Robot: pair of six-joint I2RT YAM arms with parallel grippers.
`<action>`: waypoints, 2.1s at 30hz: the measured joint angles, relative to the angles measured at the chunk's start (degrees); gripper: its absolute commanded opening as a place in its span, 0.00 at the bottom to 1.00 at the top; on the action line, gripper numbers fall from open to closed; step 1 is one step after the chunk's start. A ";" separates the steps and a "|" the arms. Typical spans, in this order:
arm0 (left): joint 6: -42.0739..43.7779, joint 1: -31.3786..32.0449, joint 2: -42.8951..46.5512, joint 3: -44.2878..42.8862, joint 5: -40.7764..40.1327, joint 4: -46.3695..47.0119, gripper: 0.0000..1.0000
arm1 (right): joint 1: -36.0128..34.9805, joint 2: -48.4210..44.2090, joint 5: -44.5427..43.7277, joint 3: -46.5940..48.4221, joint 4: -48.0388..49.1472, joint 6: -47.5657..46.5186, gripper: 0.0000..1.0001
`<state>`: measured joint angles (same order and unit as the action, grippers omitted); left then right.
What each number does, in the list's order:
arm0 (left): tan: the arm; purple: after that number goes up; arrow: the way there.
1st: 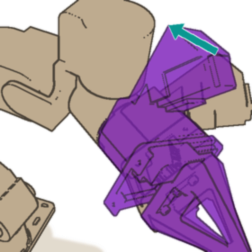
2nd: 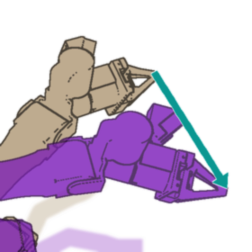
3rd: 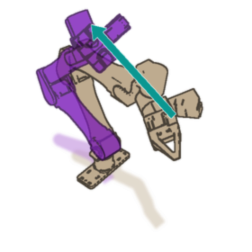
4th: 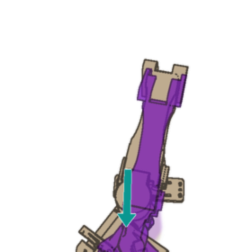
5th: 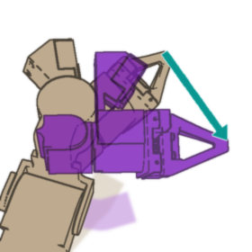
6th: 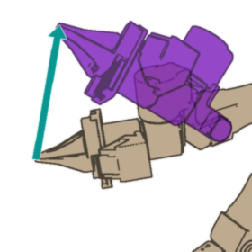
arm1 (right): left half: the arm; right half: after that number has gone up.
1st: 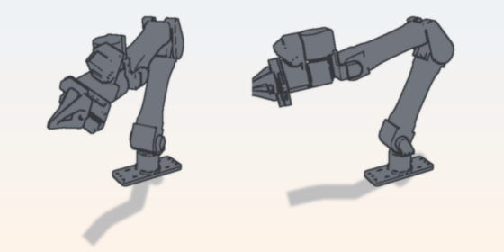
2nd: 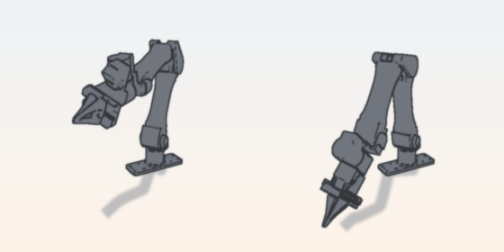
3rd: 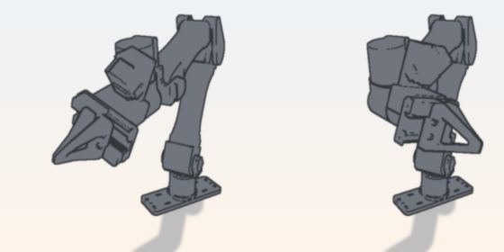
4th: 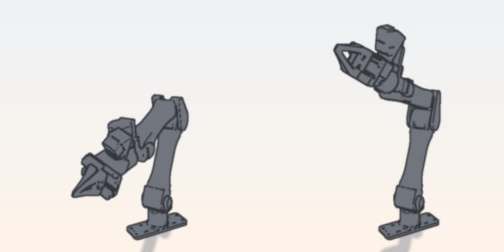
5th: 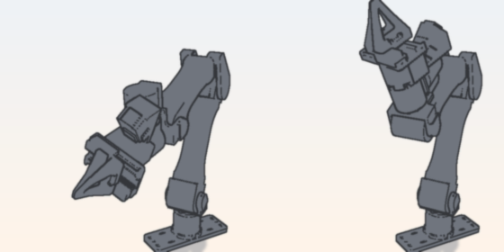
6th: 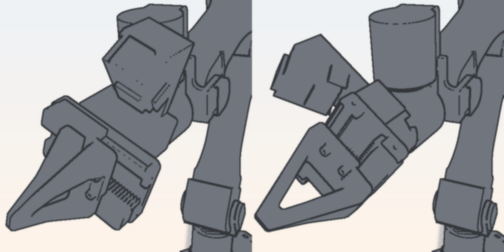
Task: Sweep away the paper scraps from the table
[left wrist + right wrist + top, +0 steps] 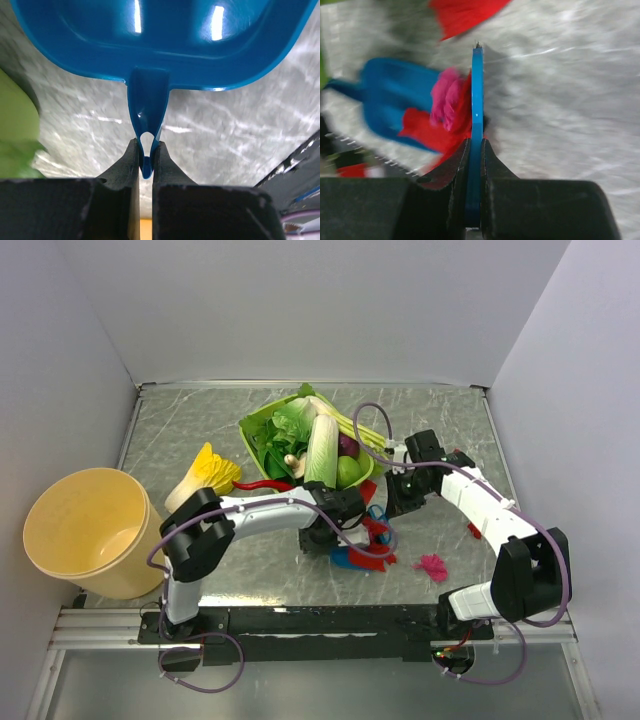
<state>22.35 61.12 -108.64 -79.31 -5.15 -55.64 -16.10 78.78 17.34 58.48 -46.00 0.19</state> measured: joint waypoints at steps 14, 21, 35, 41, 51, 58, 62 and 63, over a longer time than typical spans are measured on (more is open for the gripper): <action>-1.92 -0.57 -0.70 1.53 2.27 7.26 0.01 | 0.00 -5.49 6.67 3.17 -7.39 -2.97 0.00; -1.01 -2.69 3.37 6.69 2.32 13.11 0.01 | 0.02 -10.27 3.93 8.22 -10.21 -8.22 0.00; 0.70 -3.67 6.10 9.35 3.58 12.72 0.01 | 0.24 -14.80 -11.96 4.87 -11.56 -13.86 0.00; 0.68 -3.67 7.13 10.58 2.93 10.60 0.01 | 0.28 -15.82 -12.15 4.11 -11.78 -13.88 0.00; 0.92 -3.67 7.67 12.20 1.27 10.12 0.01 | 4.09 -15.56 -7.39 5.38 -13.22 -15.82 0.00; 0.90 -3.67 7.65 12.09 0.83 10.25 0.01 | 7.48 -16.85 6.27 8.46 -13.40 -20.94 0.00; 0.76 -3.67 7.65 12.09 1.09 10.36 0.04 | 7.43 -17.42 11.76 3.72 -16.13 -27.63 0.00; 0.66 -3.67 7.65 12.09 1.29 10.36 0.09 | 7.34 -17.25 12.74 3.04 -17.03 -29.29 0.00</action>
<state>23.00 57.45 -100.99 -67.22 -3.86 -45.28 -8.75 61.54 30.09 61.52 -63.02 -29.10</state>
